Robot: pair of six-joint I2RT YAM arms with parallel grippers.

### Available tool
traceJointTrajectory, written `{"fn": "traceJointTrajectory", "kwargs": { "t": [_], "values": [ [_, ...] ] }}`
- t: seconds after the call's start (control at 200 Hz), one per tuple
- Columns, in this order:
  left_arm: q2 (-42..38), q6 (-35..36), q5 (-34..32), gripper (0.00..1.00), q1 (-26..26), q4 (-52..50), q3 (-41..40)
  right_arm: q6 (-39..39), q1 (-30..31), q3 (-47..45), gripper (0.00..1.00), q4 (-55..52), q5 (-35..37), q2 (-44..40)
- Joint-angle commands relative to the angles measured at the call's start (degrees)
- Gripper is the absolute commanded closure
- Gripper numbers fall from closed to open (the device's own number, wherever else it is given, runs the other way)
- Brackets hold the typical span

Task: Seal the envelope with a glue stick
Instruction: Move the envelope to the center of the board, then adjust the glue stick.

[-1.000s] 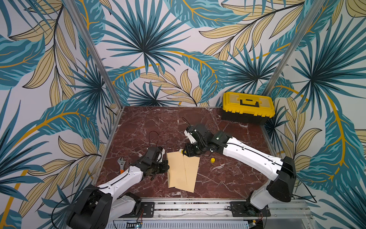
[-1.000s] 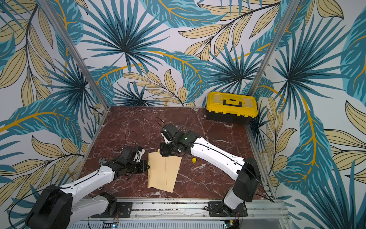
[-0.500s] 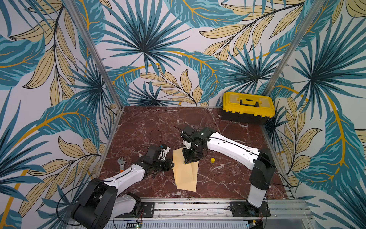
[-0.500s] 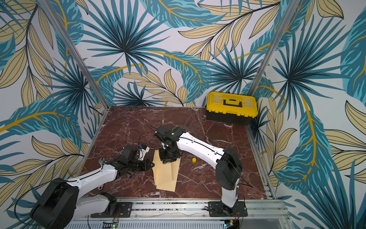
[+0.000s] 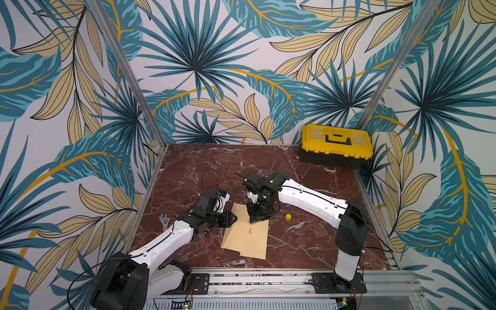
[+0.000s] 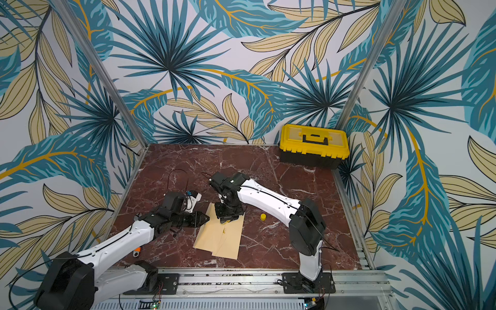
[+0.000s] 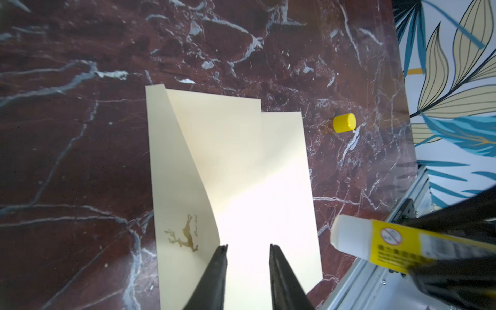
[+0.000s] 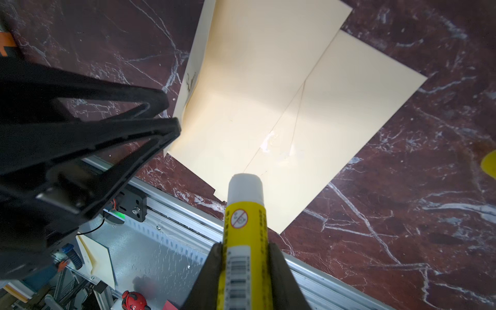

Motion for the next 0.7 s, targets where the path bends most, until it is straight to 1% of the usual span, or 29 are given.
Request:
{"fn": "traceJointTrajectory", "kwargs": {
  "t": [0.0, 0.13, 0.19, 0.25, 0.31, 0.396, 0.456, 0.546, 0.696],
  "values": [
    [-5.4, -1.5, -2.9, 0.63, 0.3, -3.2, 3.2, 1.4, 0.1, -1.5, 1.00, 6.4, 4.3, -6.2],
    [-10.0, -6.0, -2.9, 0.62, 0.5, -1.6, 4.8, 1.5, 0.0, -4.6, 1.00, 16.1, 6.6, -12.7],
    [-12.2, -8.7, -3.0, 0.62, 0.6, -0.3, 5.3, 1.4, 0.0, -6.9, 1.00, 21.1, 9.4, -16.3],
    [-14.9, -12.6, -3.7, 0.60, 0.7, 1.7, 5.0, 0.5, 0.1, -10.9, 1.00, 28.6, 12.5, -20.6],
    [-18.0, -17.9, -4.4, 0.53, 0.8, 8.1, 3.4, -0.7, 0.0, -15.3, 1.00, 37.1, 14.9, -24.9],
    [-21.4, -26.9, -4.3, 0.50, 0.9, 18.7, 0.6, -3.4, 0.1, -20.8, 1.00, 50.2, 15.7, -29.0],
    [-21.5, -32.5, -3.2, 0.49, 0.8, 25.5, 0.0, -5.5, 0.1, -22.7, 1.00, 56.1, 16.2, -29.9],
    [-20.5, -39.3, -1.4, 0.48, 0.8, 34.8, 0.4, -9.6, 0.2, -22.5, 1.00, 59.2, 15.9, -29.2],
    [-17.9, -46.7, -1.4, 0.43, 0.3, 44.7, 2.1, -12.9, 0.8, -20.9, 1.00, 62.7, 12.6, -26.8]
  ]
}}
